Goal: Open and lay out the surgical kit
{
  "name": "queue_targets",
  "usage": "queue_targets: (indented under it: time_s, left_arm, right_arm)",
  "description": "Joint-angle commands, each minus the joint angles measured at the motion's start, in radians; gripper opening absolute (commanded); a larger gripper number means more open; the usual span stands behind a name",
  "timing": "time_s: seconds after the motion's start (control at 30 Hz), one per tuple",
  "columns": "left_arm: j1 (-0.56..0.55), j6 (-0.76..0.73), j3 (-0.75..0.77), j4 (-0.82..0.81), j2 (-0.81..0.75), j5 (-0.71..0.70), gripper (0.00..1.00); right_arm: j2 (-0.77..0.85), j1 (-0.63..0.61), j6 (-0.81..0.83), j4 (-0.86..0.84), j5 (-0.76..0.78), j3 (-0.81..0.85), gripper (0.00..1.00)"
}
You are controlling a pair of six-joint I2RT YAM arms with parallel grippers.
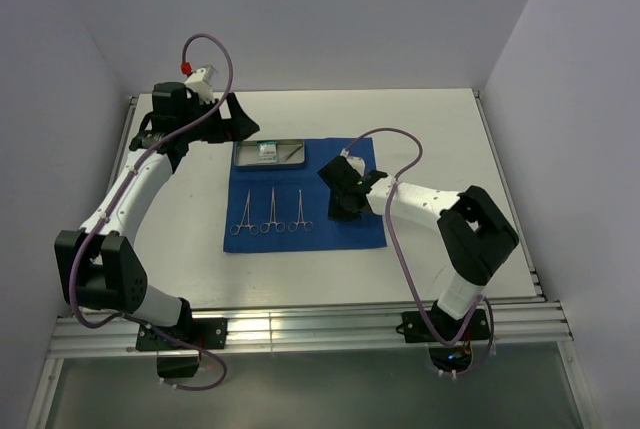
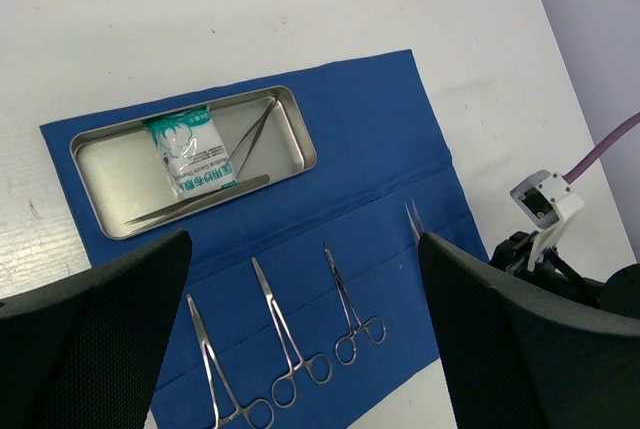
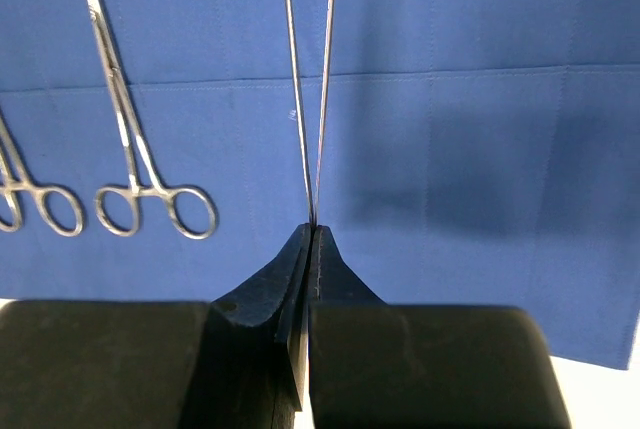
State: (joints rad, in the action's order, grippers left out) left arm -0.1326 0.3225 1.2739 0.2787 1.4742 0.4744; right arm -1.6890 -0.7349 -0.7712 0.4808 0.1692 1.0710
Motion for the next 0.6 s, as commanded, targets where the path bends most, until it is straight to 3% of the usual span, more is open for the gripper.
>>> queue_targets:
  time_s: [0.0,0.23,0.57]
  left_arm:
    - [0.005,-0.014,-0.002,-0.023,-0.034,0.024,0.99]
    - [0.005,-0.06,0.027,0.002,-0.012,0.075,0.99]
    - [0.005,-0.053,0.053,0.014,0.015,0.128,0.99]
  right_arm:
    - [0.087,0.023,0.052,-0.021,0.053,-0.046,0.0]
    - [0.279,0.127,0.242,-0.068,-0.006,-0.229,0.0]
    - [0.201,0.226,0.306,-0.079,-0.05,-0.23,0.0]
